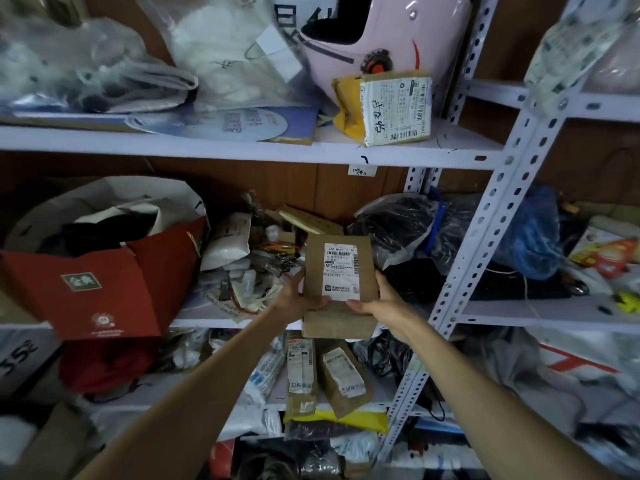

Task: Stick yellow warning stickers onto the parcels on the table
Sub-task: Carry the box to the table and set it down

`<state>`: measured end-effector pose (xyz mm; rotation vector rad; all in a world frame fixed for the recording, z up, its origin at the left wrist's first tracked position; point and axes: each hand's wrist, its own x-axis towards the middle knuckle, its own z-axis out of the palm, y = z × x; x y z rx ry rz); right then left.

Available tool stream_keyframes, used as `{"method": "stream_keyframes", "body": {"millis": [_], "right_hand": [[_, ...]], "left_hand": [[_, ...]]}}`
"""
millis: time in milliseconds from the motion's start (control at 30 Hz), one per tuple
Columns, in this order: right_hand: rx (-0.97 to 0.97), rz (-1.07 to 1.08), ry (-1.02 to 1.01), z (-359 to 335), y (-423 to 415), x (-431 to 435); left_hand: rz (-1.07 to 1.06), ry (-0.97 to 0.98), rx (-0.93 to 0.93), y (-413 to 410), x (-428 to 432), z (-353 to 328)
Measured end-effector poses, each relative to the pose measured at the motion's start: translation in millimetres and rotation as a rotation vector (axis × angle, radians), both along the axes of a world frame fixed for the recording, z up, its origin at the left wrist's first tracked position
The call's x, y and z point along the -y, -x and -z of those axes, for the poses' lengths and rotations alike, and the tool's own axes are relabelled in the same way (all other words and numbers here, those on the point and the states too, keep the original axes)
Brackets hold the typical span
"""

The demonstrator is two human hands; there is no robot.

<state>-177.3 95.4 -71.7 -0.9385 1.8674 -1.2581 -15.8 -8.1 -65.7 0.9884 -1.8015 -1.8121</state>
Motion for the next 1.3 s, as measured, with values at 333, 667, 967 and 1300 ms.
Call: {"method": "stream_keyframes", "body": {"millis": [333,667,967,1300], "right_hand": [[0.023,0.142,0.04,-2.8,-82.5,-42.6],[0.046,0.442,0.139,-21.2,-105.0,-171.4],[-0.046,0.919,0.191,-29.6,-106.7,-407.4],[-0.102,1.638,0.178,-34.6,-225.4,-673.6]], "left_hand": [[0.117,0.035,-0.056,-64.8,-11.0,9.4],[0.39,0.196,0.031,-28.6,-91.0,-5.3],[0.876,0.122,-0.048,65.2,-309.5,-3.0],[1.438,0.232,-0.197,62.5,-620.9,-18.2]]}}
